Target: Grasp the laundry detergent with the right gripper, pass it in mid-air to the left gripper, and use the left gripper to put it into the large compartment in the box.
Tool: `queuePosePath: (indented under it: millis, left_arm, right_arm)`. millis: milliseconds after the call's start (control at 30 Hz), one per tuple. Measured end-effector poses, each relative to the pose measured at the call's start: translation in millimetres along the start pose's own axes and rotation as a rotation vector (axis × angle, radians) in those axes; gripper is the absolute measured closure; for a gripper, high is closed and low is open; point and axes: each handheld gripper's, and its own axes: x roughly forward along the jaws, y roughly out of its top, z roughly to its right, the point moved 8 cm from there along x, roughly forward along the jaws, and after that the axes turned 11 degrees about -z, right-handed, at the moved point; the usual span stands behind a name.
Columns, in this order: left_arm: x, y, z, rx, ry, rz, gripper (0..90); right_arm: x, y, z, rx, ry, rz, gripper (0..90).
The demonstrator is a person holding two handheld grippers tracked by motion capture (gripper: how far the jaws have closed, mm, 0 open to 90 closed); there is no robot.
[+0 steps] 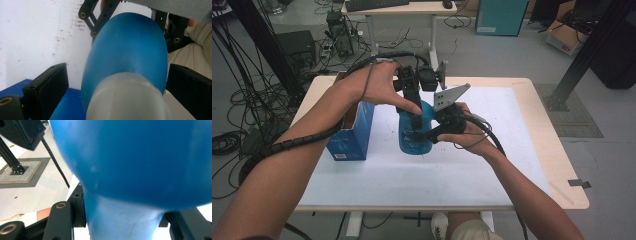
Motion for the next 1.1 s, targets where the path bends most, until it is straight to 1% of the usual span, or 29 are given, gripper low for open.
queuePosePath:
  millis: [67, 100, 167, 200, 233, 333, 367, 433, 467, 500, 533, 567, 600, 633, 667, 700, 733, 767, 867, 900, 933, 967, 1000, 1067, 1100]
  left_arm:
    - [0.4, 0.1, 0.1, 0.000, -0.002, -0.001, 4.8]
    - [0.0, 0.7, -4.2, 0.057, 0.016, -0.007, 4.8]
    - [0.1, 0.7, -4.4, 0.062, 0.018, -0.007, 4.8]
    - [0.5, 0.9, -1.8, 0.050, -0.005, -0.004, 4.8]
    - [0.4, 1.2, -1.6, 0.048, -0.006, -0.001, 4.8]
    - [0.5, 1.4, -1.4, 0.046, -0.003, -0.001, 4.8]
    - [0.3, 1.7, -1.9, 0.051, 0.002, -0.001, 4.8]
    - [0.2, 1.9, -1.6, 0.051, -0.001, -0.002, 4.8]
    - [-0.5, 1.2, -2.5, 0.075, 0.005, -0.015, 4.8]
    - [-0.7, 1.6, -0.8, 0.062, -0.006, -0.013, 4.8]
    - [-0.7, 1.6, -0.8, 0.062, -0.006, -0.013, 4.8]
    - [-0.7, 1.8, -1.5, 0.065, 0.005, -0.015, 4.8]
    - [-0.7, 2.0, -0.5, 0.065, -0.006, -0.016, 4.8]
    - [-0.9, 1.9, -2.6, 0.085, 0.008, -0.020, 4.8]
    - [-0.9, 1.9, -2.6, 0.085, 0.008, -0.020, 4.8]
    - [-0.8, 2.3, -0.9, 0.072, -0.003, -0.015, 4.8]
    - [-0.9, 2.5, -0.4, 0.070, -0.007, -0.016, 4.8]
    - [-0.5, 2.8, -0.8, 0.068, 0.004, -0.013, 4.9]
    - [-0.9, 2.8, -1.1, 0.075, 0.006, -0.015, 4.9]
    - [-0.9, 2.4, -2.0, 0.085, 0.011, -0.019, 4.8]
    - [-0.9, 2.6, -0.8, 0.073, 0.004, -0.015, 4.9]
    - [-1.2, 2.0, -1.9, 0.087, 0.007, -0.021, 4.9]
    - [-1.4, 2.1, -0.5, 0.075, -0.001, -0.015, 4.8]
    - [-1.6, 2.0, -0.9, 0.076, 0.003, -0.015, 4.9]
    - [-1.3, 2.0, 0.0, 0.066, -0.002, -0.012, 4.9]
  right_arm:
    - [0.0, -0.2, 0.4, 0.000, -0.002, -0.001, 44.0]
    - [0.0, -0.4, 0.4, 0.001, -0.001, -0.002, 44.0]
    - [0.3, -0.1, 0.9, -0.005, -0.002, 0.001, 44.0]
    - [0.5, -0.1, 0.8, -0.004, 0.000, 0.001, 44.0]
    - [0.3, -0.5, 0.3, 0.002, 0.001, -0.004, 44.0]
    - [0.2, -0.2, 0.5, -0.001, 0.002, -0.003, 44.0]
    - [0.2, -0.1, 0.5, -0.002, 0.002, -0.002, 44.0]
    - [-0.2, 0.2, 0.5, -0.002, 0.001, -0.002, 44.0]
    - [-0.8, 0.3, 0.3, -0.001, 0.002, -0.002, 44.0]
    - [-1.0, 0.3, 0.3, -0.002, 0.002, -0.001, 43.9]
    - [-1.0, 0.3, 0.3, -0.002, 0.002, -0.001, 43.9]
    - [-0.9, 0.4, 0.7, -0.004, -0.005, 0.001, 44.0]
    - [-1.0, 0.3, 0.8, -0.005, -0.006, 0.001, 44.0]
    - [-1.3, 0.3, 0.8, -0.004, -0.006, 0.001, 43.9]
    - [-1.3, 0.3, 0.8, -0.004, -0.006, 0.001, 43.9]
    - [-1.9, 0.1, 0.4, -0.002, -0.003, 0.000, 43.9]
    - [-1.9, 0.1, 0.4, -0.002, -0.003, 0.000, 43.9]
    - [-2.1, 0.1, 0.4, -0.001, -0.003, 0.001, 43.9]
    - [-2.5, 0.0, 0.1, 0.003, -0.003, 0.000, 43.9]
    - [-2.7, 0.1, 0.2, 0.002, -0.006, 0.000, 43.9]
    - [-2.0, 0.6, 0.4, -0.003, -0.009, 0.005, 43.9]
    - [-1.9, 0.7, 0.3, -0.002, -0.008, 0.005, 43.9]
    - [-2.1, 0.2, -0.1, 0.001, -0.004, 0.000, 43.9]
    - [-1.9, 0.1, -0.2, 0.001, -0.003, 0.000, 43.9]
    - [-1.5, 0.2, 0.3, -0.001, -0.010, 0.001, 43.9]
